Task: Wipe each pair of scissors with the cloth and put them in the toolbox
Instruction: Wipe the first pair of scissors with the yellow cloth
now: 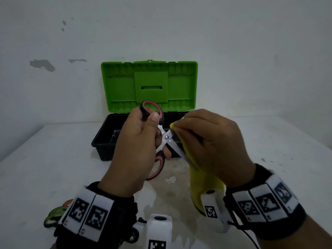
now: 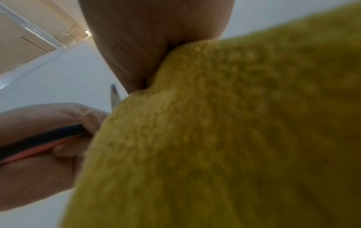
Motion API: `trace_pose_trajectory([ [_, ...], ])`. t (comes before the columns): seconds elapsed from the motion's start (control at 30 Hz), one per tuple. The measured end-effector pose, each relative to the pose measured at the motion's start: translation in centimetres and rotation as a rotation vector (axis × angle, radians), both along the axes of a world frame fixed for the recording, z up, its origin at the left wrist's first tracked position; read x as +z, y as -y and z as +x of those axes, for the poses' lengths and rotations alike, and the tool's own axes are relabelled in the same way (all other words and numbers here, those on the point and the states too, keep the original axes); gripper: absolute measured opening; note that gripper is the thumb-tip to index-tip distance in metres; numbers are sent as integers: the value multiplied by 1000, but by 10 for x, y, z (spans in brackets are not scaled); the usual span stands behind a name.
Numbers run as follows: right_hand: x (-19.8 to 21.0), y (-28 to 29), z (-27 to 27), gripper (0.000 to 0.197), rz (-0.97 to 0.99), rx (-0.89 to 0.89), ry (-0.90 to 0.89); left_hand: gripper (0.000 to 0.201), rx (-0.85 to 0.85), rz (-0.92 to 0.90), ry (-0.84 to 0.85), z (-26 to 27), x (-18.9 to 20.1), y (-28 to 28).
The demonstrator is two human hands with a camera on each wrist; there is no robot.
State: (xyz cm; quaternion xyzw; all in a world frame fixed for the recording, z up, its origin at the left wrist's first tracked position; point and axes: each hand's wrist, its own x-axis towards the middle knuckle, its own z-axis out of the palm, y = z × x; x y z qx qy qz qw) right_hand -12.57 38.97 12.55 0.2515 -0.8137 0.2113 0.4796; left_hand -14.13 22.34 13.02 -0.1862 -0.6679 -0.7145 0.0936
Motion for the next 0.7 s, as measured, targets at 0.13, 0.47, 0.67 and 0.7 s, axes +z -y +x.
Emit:
trace_pose_trajectory([
  [0.13,3,-7,-4,9,-59,-27,-1,21,-9,-47,-2,2,3,5],
  [0.47,3,-9,-2,10,-50,-32,2,22,-90,-87,135,-1,10,9],
  [0.67,-6,9,7,10,23,86,-17,22,-121,-26,171,1,11,8],
  [0.7,-6,7,7,10,23,90,-27,21,-124,-23,182,1,11,8],
])
